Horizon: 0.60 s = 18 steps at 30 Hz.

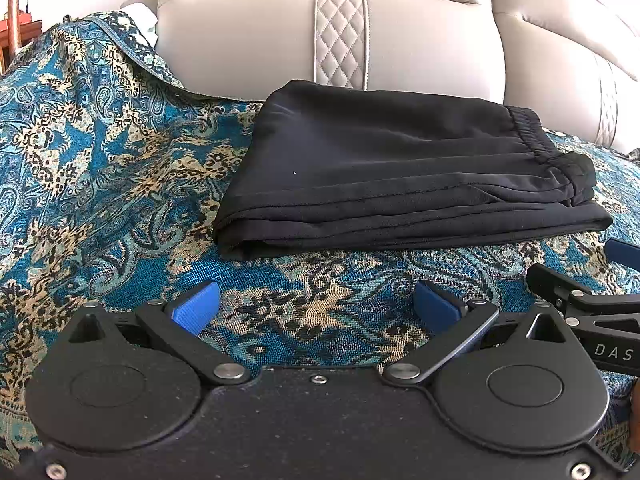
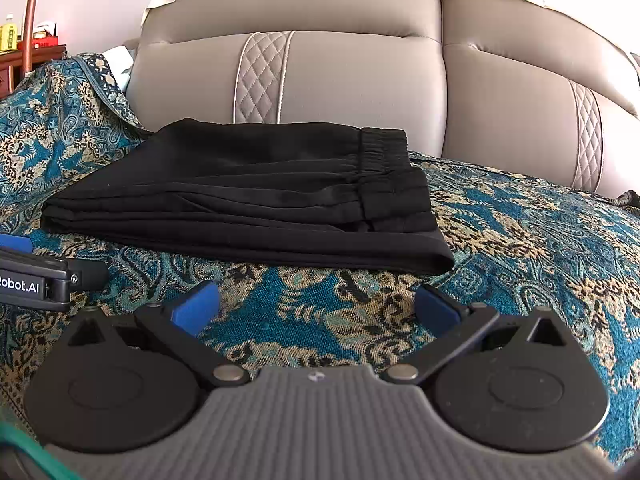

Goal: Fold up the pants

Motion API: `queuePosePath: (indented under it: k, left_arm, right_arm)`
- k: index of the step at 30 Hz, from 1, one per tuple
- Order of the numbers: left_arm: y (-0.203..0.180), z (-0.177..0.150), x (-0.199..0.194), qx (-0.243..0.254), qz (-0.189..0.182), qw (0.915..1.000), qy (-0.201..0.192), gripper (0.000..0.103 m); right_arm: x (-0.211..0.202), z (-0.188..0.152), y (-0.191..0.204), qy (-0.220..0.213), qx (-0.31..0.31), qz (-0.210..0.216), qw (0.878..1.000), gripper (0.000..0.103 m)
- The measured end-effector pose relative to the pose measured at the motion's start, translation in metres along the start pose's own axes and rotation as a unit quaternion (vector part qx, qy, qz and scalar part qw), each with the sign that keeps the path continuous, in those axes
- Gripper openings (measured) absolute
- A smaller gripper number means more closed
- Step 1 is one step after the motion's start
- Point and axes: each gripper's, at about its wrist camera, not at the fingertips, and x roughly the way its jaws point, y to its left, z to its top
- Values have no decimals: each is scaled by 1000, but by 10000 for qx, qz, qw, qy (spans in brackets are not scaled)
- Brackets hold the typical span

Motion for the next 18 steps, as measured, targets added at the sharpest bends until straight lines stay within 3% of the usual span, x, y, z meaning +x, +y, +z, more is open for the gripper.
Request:
queuePosePath:
  k: [18]
  left_arm:
    - [0, -2, -1, 5, 1, 10000, -72, 103]
  right_arm:
    - [0, 0, 0, -4, 2, 2, 10000, 103]
